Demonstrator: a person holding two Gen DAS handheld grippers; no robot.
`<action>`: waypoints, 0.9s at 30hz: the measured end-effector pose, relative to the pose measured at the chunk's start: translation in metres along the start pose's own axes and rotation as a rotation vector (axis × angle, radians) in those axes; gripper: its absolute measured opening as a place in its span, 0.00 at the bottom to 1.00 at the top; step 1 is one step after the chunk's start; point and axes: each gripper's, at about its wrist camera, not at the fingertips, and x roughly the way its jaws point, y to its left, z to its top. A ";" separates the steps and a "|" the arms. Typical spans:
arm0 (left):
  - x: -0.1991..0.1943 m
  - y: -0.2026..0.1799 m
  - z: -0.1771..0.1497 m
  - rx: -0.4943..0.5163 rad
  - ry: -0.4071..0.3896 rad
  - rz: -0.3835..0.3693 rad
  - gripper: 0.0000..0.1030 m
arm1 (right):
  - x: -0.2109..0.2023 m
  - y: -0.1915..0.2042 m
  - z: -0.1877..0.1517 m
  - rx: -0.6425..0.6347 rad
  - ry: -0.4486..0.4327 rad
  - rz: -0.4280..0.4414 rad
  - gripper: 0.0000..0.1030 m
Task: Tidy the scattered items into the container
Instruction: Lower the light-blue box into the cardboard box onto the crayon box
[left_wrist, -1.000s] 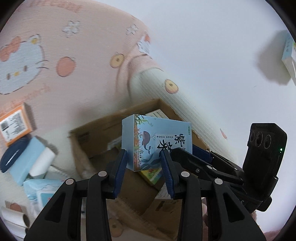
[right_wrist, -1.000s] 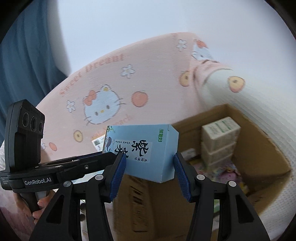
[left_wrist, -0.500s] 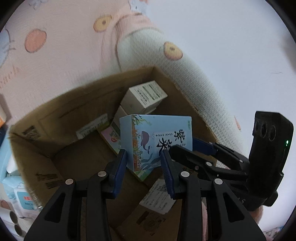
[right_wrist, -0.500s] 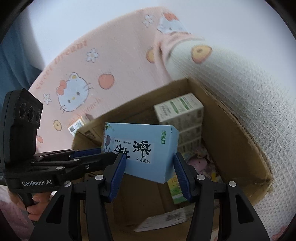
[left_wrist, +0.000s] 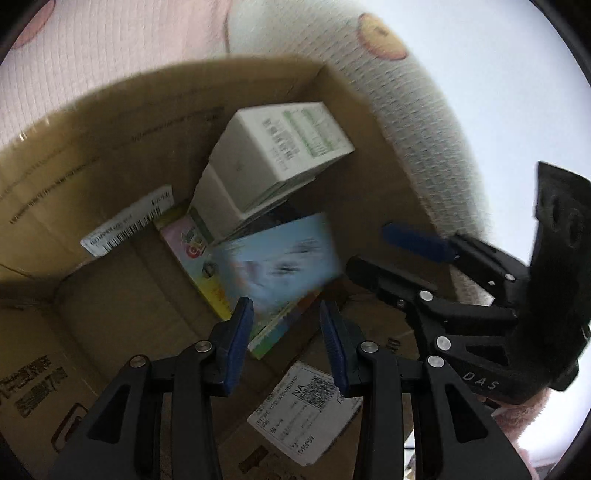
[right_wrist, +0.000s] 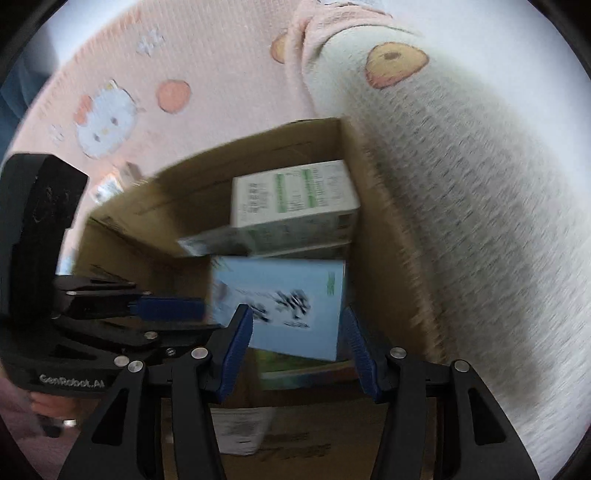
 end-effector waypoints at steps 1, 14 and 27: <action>0.002 0.002 0.000 -0.005 0.010 0.000 0.39 | 0.001 0.002 0.000 -0.023 0.007 -0.015 0.48; 0.036 0.020 -0.005 -0.068 0.101 0.135 0.06 | 0.017 0.022 0.002 -0.130 0.126 -0.057 0.46; 0.061 0.047 -0.005 -0.236 0.132 0.123 0.04 | 0.072 0.019 0.003 -0.073 0.365 0.009 0.16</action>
